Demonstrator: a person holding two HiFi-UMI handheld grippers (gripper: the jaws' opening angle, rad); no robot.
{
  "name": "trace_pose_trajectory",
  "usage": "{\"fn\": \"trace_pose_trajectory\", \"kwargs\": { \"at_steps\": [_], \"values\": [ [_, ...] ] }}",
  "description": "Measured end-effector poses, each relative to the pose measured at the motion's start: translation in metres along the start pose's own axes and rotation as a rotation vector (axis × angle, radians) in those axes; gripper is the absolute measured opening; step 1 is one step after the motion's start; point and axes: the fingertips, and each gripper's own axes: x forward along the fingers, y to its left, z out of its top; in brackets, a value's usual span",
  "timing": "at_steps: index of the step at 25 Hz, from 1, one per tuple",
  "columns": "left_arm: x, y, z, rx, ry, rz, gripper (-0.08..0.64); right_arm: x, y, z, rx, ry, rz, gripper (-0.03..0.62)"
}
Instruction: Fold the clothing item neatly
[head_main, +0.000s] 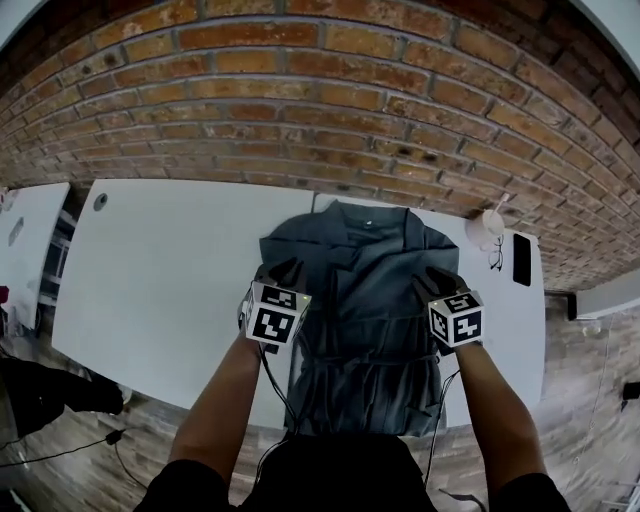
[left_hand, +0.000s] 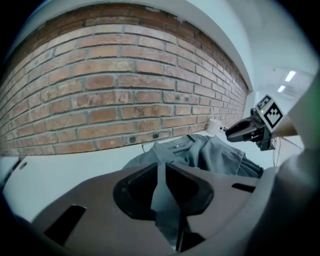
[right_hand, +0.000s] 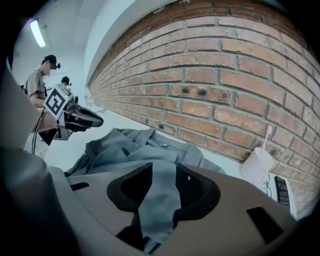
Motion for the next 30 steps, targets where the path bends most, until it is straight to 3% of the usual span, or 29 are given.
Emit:
{"fn": "trace_pose_trajectory", "kwargs": {
  "at_steps": [4, 5, 13, 19, 21, 23, 25, 30],
  "values": [
    [0.063, 0.002, 0.030, 0.061, 0.067, -0.062, 0.134, 0.038, -0.051, 0.019, -0.033, 0.070, -0.017, 0.007],
    [0.078, 0.002, 0.037, 0.082, 0.078, -0.068, 0.151, 0.048, -0.063, 0.022, -0.040, 0.085, -0.020, 0.003],
    [0.181, 0.010, 0.051, 0.211, 0.235, -0.078, 0.201, 0.128, -0.116, 0.039, 0.036, 0.177, 0.118, 0.006],
    [0.215, 0.028, 0.032, 0.107, 0.335, -0.066, 0.221, 0.171, -0.107, 0.017, 0.074, 0.318, 0.211, 0.149],
    [0.214, 0.025, 0.024, 0.088, 0.382, -0.078, 0.201, 0.177, -0.100, 0.011, 0.005, 0.352, 0.197, 0.146],
    [0.206, 0.024, 0.029, 0.143, 0.387, -0.054, 0.026, 0.177, -0.089, 0.015, -0.156, 0.339, 0.177, 0.050],
    [0.198, 0.020, 0.040, 0.236, 0.336, -0.023, 0.023, 0.171, -0.082, 0.025, -0.270, 0.265, 0.162, 0.043],
    [0.155, 0.004, 0.073, 0.393, 0.157, 0.035, 0.023, 0.125, -0.074, 0.052, -0.432, 0.049, 0.139, 0.043]
  ]
}}
